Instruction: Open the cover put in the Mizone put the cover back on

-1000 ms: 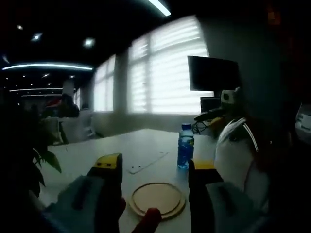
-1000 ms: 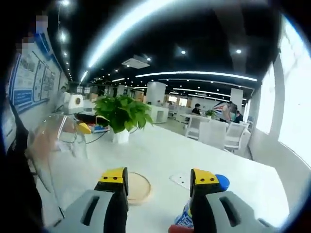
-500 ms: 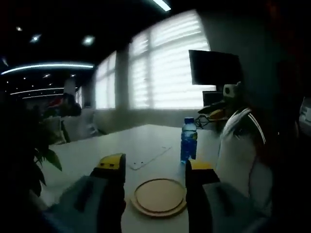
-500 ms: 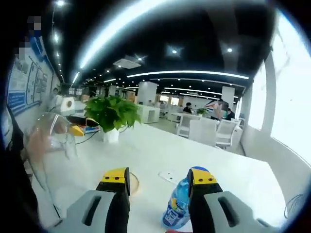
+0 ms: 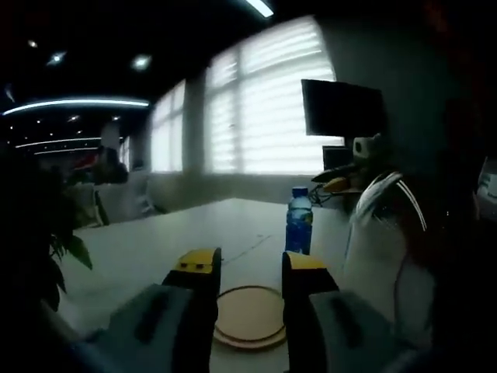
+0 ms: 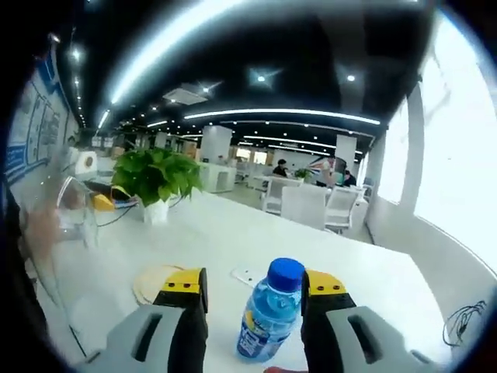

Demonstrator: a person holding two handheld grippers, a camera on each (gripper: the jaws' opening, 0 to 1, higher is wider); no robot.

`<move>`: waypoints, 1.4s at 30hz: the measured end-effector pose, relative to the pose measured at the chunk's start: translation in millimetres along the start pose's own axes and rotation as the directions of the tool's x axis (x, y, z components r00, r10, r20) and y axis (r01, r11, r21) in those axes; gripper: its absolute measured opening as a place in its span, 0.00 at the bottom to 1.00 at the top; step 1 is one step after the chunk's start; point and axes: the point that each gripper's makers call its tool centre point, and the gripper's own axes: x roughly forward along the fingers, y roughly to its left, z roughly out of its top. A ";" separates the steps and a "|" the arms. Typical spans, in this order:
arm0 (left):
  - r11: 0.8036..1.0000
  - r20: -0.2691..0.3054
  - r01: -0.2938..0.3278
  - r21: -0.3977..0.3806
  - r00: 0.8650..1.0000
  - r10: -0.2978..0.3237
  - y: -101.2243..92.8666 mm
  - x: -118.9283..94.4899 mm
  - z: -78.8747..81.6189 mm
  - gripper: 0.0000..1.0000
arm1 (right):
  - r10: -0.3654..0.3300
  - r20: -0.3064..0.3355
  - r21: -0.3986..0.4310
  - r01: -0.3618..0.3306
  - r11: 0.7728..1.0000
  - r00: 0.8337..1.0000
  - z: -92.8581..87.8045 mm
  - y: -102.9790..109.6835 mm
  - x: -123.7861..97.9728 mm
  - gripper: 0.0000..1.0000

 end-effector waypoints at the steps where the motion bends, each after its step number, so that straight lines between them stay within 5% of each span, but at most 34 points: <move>1: 1.000 0.005 0.003 0.004 1.000 -0.003 -1.0 0.1 0.7 0.20 | 0.001 -0.002 -0.007 -0.001 1.000 1.000 -1.1 0.4 2.0 0.40; 5: 1.000 0.019 -0.004 0.011 1.000 0.004 0.5 0.0 2.7 0.22 | 0.016 0.018 0.024 -0.016 1.000 1.000 -0.7 -0.4 8.2 0.41; 10: 1.000 0.048 0.008 0.012 0.999 -0.008 1.5 0.6 7.1 0.25 | -0.061 0.012 0.042 0.060 0.997 0.998 -4.4 -14.4 13.3 0.40; 21: 0.999 0.039 0.005 -0.032 0.999 -0.004 6.0 5.0 0.9 0.24 | -0.108 -0.011 0.085 0.109 0.990 0.994 -19.9 -24.9 35.4 0.38; 26: 1.000 0.038 0.002 -0.011 0.999 -0.001 5.4 5.3 1.4 0.22 | -0.150 0.018 0.179 0.145 0.973 0.988 -19.9 -33.8 46.1 0.25; 32: 1.000 0.025 -0.001 -0.013 1.000 0.002 5.1 5.1 0.2 0.20 | -0.156 -0.003 0.185 0.154 0.971 0.988 -31.5 -38.6 54.4 0.25; 42: 1.000 0.043 0.013 0.004 0.999 -0.013 2.9 4.7 2.3 0.20 | -0.189 0.031 0.190 0.180 0.965 0.982 -26.1 -41.5 56.8 0.23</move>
